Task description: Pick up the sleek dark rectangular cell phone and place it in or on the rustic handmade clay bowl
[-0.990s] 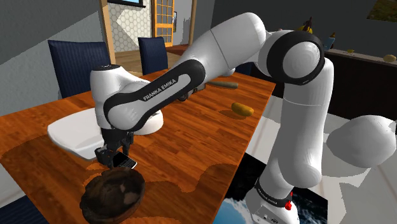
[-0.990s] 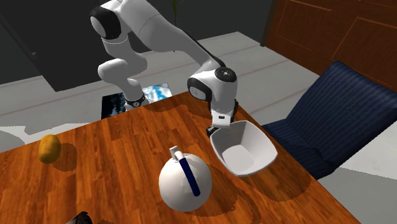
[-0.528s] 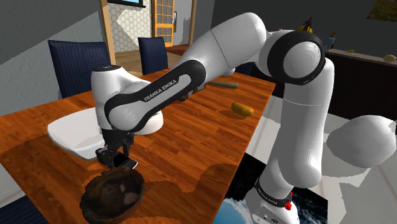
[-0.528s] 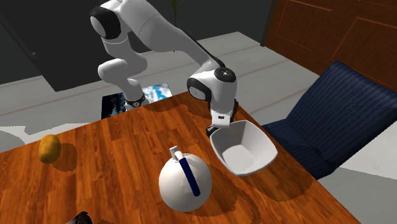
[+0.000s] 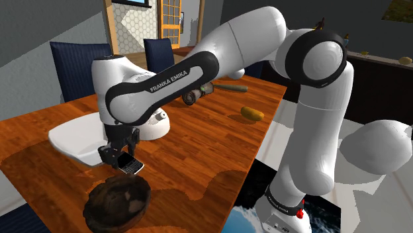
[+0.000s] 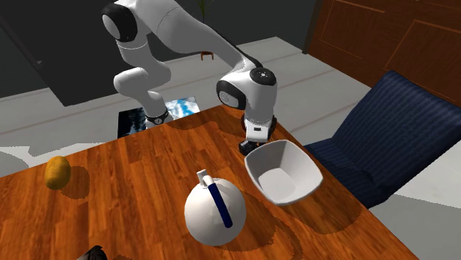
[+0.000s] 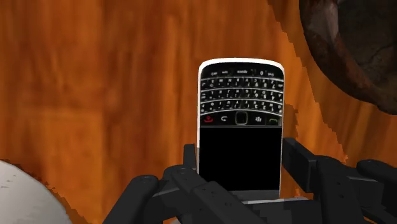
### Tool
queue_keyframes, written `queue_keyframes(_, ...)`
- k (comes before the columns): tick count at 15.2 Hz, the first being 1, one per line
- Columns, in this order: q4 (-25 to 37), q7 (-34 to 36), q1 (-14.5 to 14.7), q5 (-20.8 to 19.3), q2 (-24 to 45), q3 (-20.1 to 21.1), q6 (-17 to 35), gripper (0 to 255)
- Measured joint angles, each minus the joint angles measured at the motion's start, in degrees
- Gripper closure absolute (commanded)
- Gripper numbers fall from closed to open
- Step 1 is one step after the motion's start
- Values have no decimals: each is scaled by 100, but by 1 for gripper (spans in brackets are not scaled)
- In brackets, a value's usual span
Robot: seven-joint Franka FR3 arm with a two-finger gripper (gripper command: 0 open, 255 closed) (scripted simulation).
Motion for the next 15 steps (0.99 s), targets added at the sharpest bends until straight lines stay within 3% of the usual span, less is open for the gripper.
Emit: queue_keyframes(15,640,-56,-41,151,-420,34,-1043,255)
